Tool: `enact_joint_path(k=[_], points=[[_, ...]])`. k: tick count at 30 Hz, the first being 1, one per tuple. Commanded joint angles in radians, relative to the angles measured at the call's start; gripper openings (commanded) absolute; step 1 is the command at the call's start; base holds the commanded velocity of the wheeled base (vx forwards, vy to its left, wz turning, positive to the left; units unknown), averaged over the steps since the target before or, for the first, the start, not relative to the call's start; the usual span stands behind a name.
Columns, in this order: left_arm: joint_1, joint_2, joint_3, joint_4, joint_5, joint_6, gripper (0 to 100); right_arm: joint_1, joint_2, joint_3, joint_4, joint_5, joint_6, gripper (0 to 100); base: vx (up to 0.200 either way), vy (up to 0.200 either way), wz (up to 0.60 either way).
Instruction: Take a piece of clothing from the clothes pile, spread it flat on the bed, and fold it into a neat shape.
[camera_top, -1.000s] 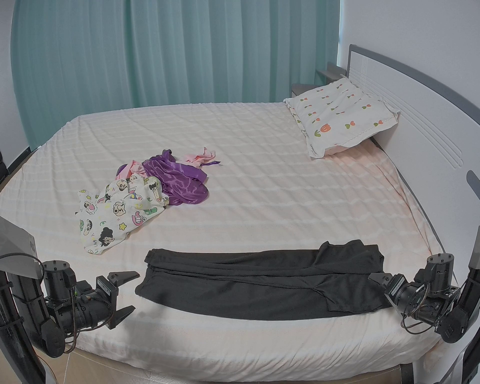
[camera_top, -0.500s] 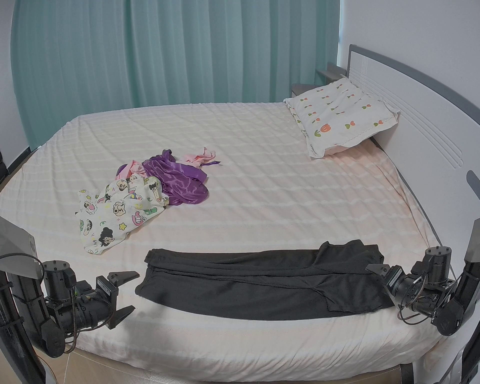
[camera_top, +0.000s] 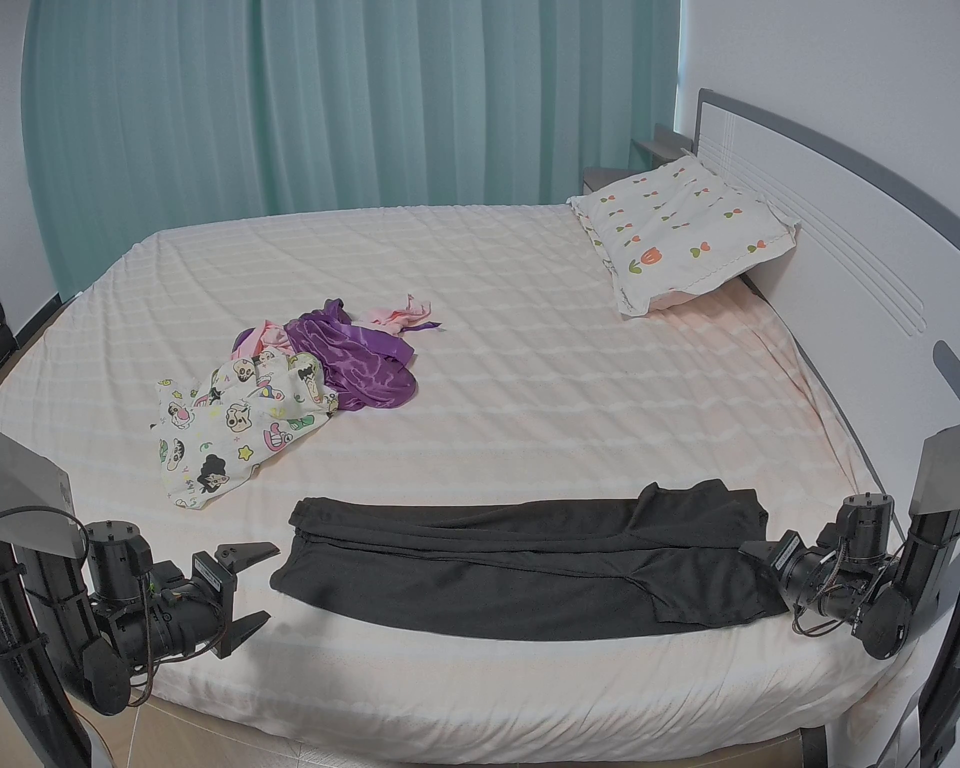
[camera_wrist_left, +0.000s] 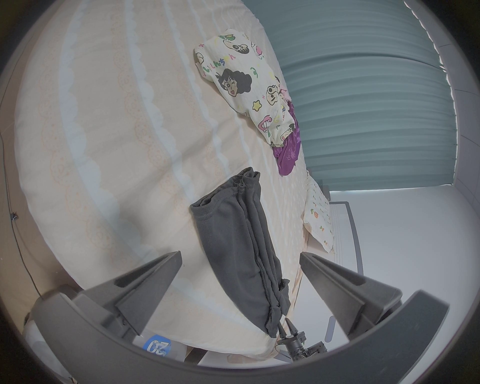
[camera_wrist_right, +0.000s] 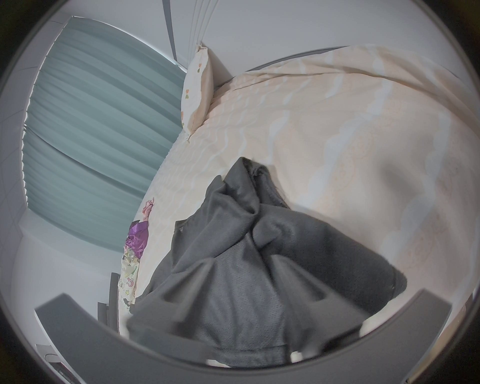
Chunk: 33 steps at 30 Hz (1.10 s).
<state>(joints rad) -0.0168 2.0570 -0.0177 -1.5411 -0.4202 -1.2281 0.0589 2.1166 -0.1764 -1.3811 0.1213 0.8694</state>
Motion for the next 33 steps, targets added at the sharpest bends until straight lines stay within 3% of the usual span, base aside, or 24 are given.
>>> enact_joint_path(k=[1,30,31,33], points=[[0.000,0.000,0.016,-0.001,0.000,-0.001,100,-0.008,0.020,-0.002,0.000,0.003,0.000,0,0.000,0.000,0.00],[-0.003,0.000,0.016,-0.001,0.005,-0.001,100,-0.074,0.029,0.031,-0.084,0.057,0.008,0,0.000,0.000,0.00],[-0.003,0.000,0.016,-0.001,0.005,0.001,100,-0.074,0.029,0.032,-0.084,0.057,0.007,100,0.000,0.000,0.00],[-0.005,0.002,0.016,-0.001,0.005,0.001,100,-0.074,0.025,0.037,-0.098,0.057,0.007,100,0.000,0.000,0.00]])
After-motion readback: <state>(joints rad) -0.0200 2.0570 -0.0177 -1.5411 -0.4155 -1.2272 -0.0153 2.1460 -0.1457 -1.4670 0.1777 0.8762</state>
